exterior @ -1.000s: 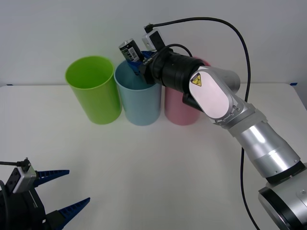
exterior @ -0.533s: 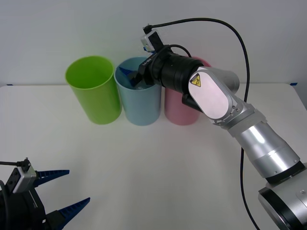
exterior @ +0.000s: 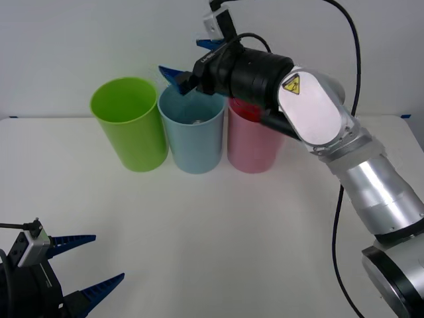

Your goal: Put cans in the blue bin and PET bottles in the pink bin and trash in the green bin.

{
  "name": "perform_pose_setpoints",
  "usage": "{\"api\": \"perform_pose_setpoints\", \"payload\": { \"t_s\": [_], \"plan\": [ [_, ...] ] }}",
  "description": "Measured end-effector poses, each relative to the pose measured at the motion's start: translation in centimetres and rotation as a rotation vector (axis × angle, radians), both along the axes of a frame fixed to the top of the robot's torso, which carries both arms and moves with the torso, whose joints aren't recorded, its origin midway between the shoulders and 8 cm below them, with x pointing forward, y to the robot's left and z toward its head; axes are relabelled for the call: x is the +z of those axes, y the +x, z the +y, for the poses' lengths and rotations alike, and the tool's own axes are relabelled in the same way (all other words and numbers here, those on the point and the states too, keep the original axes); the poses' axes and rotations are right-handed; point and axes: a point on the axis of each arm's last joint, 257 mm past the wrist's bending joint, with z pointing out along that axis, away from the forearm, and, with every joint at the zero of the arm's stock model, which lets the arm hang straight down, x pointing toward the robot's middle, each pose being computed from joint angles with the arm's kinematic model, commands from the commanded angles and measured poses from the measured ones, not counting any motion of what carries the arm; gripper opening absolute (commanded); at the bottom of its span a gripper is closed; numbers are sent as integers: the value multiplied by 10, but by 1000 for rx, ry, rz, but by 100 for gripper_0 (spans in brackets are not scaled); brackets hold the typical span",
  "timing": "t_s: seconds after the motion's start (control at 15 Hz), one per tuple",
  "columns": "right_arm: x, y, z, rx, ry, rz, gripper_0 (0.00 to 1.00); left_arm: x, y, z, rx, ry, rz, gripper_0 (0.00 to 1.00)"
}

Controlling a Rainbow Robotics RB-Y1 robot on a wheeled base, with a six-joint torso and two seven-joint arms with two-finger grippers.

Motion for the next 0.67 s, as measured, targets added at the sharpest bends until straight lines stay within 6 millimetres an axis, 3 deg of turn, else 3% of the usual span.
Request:
{"api": "perform_pose_setpoints", "payload": {
  "t_s": [0.13, 0.27, 0.67],
  "plan": [
    [34, -23, -22, 47, 27, -26, 100, 0, 0, 0, 0, 0, 0, 100],
    [49, -60, -48, 110, 53, -23, 100, 0, 0, 0, 0, 0, 0, 100],
    [16, -175, -141, 175, 9, 4, 100, 0, 0, 0, 0, 0, 0, 100]
  ]
}}
